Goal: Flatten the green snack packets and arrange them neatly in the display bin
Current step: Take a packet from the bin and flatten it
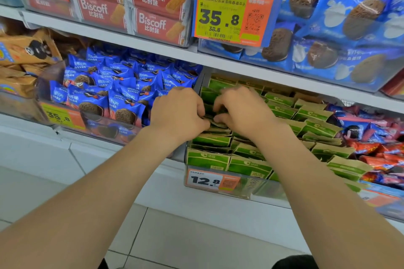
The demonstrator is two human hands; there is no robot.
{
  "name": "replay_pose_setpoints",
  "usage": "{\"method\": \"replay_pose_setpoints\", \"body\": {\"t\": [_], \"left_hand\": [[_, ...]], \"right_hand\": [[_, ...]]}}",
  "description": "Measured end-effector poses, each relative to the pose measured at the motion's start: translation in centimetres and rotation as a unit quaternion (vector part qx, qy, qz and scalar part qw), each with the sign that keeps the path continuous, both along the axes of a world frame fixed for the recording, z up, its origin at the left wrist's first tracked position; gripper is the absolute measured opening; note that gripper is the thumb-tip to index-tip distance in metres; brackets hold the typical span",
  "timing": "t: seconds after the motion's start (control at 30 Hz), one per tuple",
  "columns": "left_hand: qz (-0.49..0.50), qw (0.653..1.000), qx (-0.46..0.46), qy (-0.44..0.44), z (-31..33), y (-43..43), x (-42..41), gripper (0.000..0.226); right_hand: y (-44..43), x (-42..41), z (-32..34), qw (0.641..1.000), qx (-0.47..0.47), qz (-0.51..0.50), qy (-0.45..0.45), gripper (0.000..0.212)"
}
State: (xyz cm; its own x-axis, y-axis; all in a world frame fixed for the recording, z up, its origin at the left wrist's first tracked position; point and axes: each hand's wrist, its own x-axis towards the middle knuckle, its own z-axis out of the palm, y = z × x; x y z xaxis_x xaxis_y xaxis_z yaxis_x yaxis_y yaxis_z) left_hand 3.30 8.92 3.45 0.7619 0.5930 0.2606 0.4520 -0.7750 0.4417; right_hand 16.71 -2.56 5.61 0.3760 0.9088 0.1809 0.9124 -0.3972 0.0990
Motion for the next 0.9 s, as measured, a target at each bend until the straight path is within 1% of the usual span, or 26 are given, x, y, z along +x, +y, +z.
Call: {"method": "replay_pose_setpoints", "body": {"t": [0.07, 0.2, 0.33, 0.47, 0.53, 0.6, 0.63, 0.67, 0.73, 0.8, 0.9], "left_hand": [[0.001, 1.0, 0.009, 0.001, -0.3, 0.0, 0.0, 0.016], [0.002, 1.0, 0.015, 0.004, -0.4, 0.0, 0.0, 0.017], [-0.002, 1.0, 0.018, 0.005, -0.5, 0.0, 0.0, 0.017], [0.004, 1.0, 0.028, 0.0, -0.6, 0.0, 0.2, 0.015], [0.011, 0.999, 0.031, -0.007, -0.8, 0.0, 0.4, 0.014], [0.02, 0.999, 0.037, -0.016, -1.0, 0.0, 0.6, 0.013], [0.026, 0.999, 0.041, -0.019, -1.0, 0.0, 0.7, 0.012], [0.03, 0.998, 0.045, -0.02, -1.0, 0.0, 0.8, 0.012], [0.035, 0.998, 0.052, -0.015, -0.8, -0.1, 1.0, 0.013], [0.036, 0.998, 0.055, -0.009, -0.6, -0.1, 1.0, 0.014], [0.031, 0.998, 0.045, 0.008, -0.3, -0.2, 0.9, 0.019]], "right_hand": [[0.7, -0.6, 0.3, 0.998, -0.029, -0.012, -0.054, 0.02], [1.4, -1.2, 0.6, 0.99, -0.036, -0.023, -0.132, 0.016], [1.6, -1.2, 0.3, 0.985, -0.074, -0.021, -0.151, 0.026], [1.8, -1.0, -0.1, 0.983, -0.076, -0.017, -0.164, 0.019], [1.8, -0.8, -0.3, 0.99, -0.045, -0.02, -0.136, 0.02], [1.6, -0.6, -0.1, 0.996, 0.04, -0.053, -0.058, 0.023], [1.6, -0.6, -0.1, 0.994, 0.085, -0.07, -0.025, 0.023], [1.7, -0.5, -0.3, 0.991, 0.105, -0.079, -0.004, 0.023], [2.0, -0.2, -0.9, 0.996, 0.066, -0.063, 0.015, 0.029], [2.3, 0.1, -1.3, 0.999, 0.005, -0.05, 0.017, 0.044], [3.1, 0.4, -1.1, 0.985, -0.121, -0.12, -0.007, 0.068]]}}
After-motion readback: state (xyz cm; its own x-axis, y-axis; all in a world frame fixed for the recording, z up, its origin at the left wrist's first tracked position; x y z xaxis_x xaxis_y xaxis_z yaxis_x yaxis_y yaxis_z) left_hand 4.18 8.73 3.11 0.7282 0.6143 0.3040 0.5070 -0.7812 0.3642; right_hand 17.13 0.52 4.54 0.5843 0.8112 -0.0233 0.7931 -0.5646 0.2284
